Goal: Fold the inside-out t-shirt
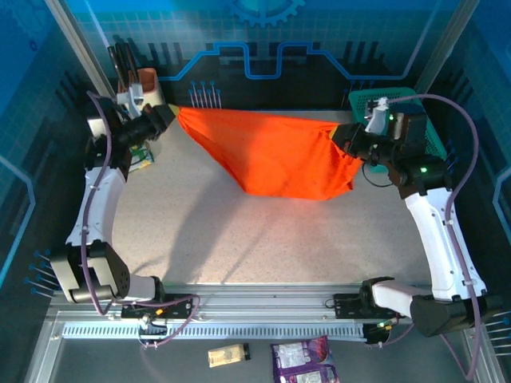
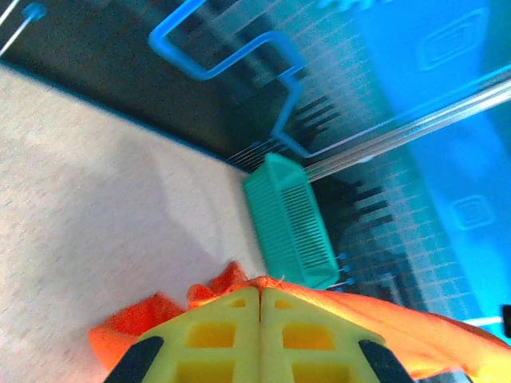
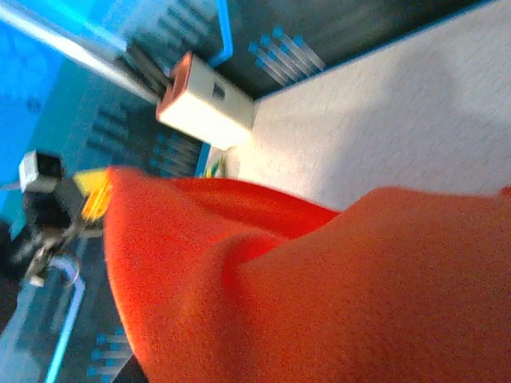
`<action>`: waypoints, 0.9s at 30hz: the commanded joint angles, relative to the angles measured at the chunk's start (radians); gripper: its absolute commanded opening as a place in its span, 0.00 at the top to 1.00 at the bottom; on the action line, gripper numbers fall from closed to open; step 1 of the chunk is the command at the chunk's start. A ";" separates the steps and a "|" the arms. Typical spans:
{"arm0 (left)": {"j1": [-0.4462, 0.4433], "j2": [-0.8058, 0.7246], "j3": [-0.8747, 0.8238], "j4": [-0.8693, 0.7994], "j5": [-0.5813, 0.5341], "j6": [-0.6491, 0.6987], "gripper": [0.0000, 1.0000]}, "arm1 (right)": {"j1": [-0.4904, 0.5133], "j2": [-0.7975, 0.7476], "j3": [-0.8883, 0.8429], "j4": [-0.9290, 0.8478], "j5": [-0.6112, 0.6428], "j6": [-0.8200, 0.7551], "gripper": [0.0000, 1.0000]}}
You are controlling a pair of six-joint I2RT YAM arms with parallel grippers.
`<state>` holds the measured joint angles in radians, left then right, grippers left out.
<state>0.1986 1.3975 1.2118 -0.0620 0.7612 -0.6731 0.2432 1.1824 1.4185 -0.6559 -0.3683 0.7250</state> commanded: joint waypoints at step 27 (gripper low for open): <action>-0.057 0.113 -0.079 -0.262 -0.162 0.251 0.89 | 0.368 0.300 -0.353 -0.112 0.211 -0.176 0.63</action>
<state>0.1543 1.5127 1.1225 -0.2859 0.6315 -0.4625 0.5625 1.4685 1.0756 -0.8116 -0.1532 0.5560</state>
